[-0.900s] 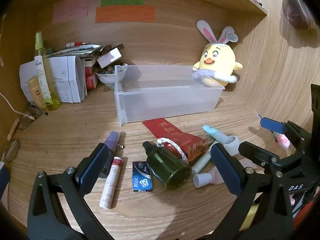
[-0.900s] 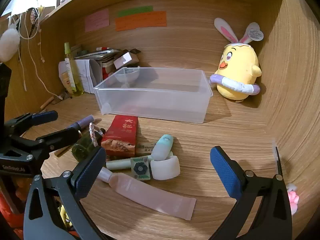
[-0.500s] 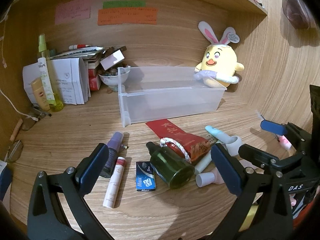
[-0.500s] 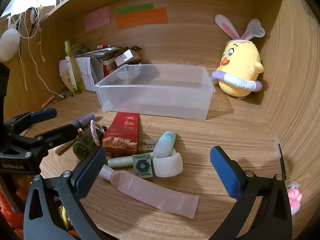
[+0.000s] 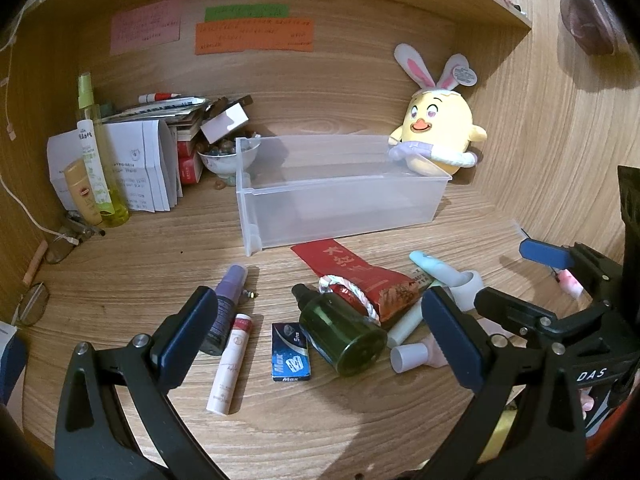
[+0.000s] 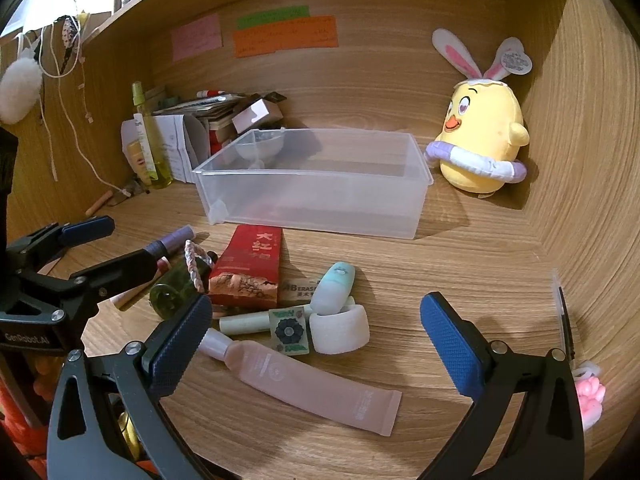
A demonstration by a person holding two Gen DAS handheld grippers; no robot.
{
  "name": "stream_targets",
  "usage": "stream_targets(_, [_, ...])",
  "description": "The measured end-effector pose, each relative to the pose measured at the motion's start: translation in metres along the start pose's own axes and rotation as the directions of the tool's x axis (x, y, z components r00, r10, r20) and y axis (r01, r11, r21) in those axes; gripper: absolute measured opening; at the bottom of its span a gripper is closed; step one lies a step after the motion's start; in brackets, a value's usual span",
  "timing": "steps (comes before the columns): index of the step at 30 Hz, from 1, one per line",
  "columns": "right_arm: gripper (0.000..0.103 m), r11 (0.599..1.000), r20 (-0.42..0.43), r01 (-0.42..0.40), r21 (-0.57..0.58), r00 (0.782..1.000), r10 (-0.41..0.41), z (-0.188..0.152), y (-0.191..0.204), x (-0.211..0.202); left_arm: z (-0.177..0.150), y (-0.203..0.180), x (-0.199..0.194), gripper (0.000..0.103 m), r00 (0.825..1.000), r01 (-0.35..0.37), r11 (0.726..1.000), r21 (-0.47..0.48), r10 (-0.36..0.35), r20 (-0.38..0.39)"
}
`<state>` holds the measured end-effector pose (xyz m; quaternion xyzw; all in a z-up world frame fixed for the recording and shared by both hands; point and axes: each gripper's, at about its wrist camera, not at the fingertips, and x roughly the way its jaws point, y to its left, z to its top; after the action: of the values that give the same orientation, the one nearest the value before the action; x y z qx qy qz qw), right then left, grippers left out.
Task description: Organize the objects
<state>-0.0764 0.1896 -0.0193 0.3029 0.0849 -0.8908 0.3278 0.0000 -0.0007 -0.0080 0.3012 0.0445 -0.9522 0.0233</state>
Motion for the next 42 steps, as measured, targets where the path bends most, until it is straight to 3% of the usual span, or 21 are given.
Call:
stream_targets(34, [0.103, 0.999, -0.03, -0.03, 0.022, 0.999, 0.03, 0.005, -0.007, 0.006, -0.002, 0.004, 0.003, 0.103, 0.999, 0.025, 1.0, -0.01, -0.025, -0.028])
stream_targets(42, [0.103, 0.999, -0.034, -0.033, 0.006, 0.999, 0.034, 0.01, -0.009, 0.015, 0.003, 0.024, 0.007, 0.103, 0.998, 0.053, 0.997, -0.048, -0.054, -0.018])
